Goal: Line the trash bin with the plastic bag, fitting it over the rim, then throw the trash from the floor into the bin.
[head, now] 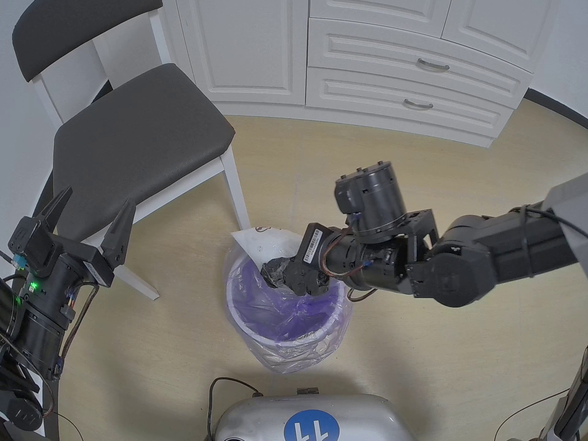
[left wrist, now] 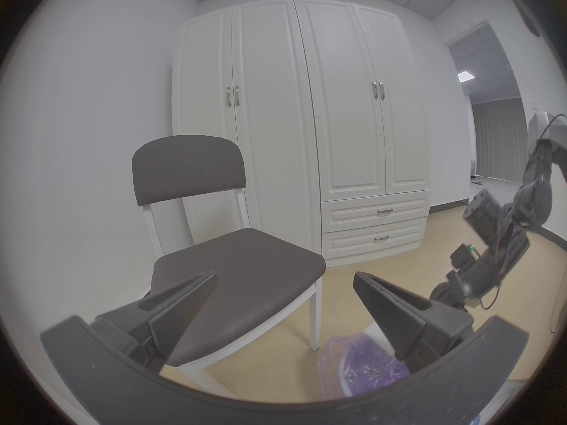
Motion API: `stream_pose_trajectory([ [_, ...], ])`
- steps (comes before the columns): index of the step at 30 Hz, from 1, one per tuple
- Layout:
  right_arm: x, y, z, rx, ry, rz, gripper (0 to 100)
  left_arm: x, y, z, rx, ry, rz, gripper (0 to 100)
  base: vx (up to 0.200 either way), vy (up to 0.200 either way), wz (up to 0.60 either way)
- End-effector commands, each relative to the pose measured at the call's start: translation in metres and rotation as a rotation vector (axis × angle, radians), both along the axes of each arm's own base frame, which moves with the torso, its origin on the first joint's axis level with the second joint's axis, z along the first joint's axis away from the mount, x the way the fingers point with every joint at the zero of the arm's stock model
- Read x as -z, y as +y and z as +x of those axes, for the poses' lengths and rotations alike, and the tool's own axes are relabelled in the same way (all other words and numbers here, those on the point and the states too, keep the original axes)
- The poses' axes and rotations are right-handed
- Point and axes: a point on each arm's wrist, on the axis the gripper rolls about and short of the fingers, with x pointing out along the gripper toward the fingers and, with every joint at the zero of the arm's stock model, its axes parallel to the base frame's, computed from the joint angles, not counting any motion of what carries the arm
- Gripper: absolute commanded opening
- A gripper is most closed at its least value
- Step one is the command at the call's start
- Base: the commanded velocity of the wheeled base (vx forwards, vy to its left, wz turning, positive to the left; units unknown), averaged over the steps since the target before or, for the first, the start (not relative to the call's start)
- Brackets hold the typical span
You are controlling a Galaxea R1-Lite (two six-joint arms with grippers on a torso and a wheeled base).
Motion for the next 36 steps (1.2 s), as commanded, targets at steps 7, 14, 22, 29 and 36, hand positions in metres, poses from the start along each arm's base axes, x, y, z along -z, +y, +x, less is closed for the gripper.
stream_pose_trajectory([
  [7, 0.079, 0.019, 0.046, 0.075, 0.123, -0.093, 0, -0.002, 0.001, -0.002, -0.007, -0.014, 0.009, 100, 0.0, 0.0, 0.0],
  [14, 0.107, 0.011, 0.06, 0.105, 0.233, -0.209, 0, -0.003, 0.002, -0.003, -0.009, -0.016, 0.008, 100, 0.0, 0.0, 0.0],
  [22, 0.103, -0.011, 0.068, 0.107, 0.251, -0.292, 0, -0.005, 0.003, -0.004, -0.01, -0.027, 0.004, 100, 0.0, 0.0, 0.0],
  [29, 0.088, -0.023, 0.076, 0.144, 0.224, -0.255, 0, -0.005, 0.002, -0.004, -0.009, -0.026, 0.005, 100, 0.0, 0.0, 0.0],
  [36, 0.061, -0.03, 0.073, 0.15, 0.189, -0.206, 0, -0.004, 0.003, -0.004, -0.009, -0.025, 0.005, 100, 0.0, 0.0, 0.0],
])
